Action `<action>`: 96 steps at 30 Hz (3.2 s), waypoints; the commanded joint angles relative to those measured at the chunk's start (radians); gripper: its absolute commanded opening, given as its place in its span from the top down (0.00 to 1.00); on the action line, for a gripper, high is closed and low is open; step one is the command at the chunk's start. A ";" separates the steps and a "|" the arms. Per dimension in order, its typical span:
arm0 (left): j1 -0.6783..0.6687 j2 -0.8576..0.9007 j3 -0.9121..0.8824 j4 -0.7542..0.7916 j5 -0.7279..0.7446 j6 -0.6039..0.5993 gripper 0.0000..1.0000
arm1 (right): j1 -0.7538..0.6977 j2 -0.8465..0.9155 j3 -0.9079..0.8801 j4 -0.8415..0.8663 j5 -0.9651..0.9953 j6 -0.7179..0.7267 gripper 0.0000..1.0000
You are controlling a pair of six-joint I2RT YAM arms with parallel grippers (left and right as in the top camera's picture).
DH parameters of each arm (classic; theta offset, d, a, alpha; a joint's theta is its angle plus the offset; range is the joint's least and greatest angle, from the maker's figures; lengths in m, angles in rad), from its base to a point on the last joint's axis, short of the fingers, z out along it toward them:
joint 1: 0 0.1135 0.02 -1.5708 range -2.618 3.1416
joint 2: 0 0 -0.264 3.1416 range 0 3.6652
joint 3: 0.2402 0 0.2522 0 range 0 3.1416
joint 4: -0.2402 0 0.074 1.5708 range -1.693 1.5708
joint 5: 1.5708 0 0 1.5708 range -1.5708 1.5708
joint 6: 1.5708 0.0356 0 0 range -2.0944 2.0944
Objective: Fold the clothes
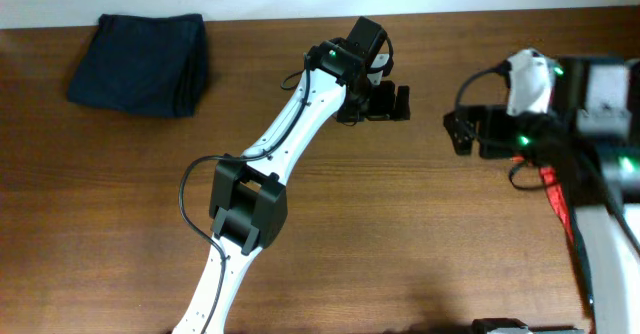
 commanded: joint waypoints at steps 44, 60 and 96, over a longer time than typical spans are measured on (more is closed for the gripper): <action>0.001 -0.032 0.013 -0.005 -0.010 0.013 0.01 | 0.012 -1.244 -1.515 1.084 0.166 -0.003 0.01; 0.001 -0.032 0.013 -0.005 -0.010 0.013 0.01 | 0.011 -1.244 -1.515 1.060 0.181 -0.006 0.01; 0.310 -0.386 0.100 -0.016 0.172 0.071 0.01 | 0.011 -1.244 -1.515 1.060 0.181 -0.006 0.01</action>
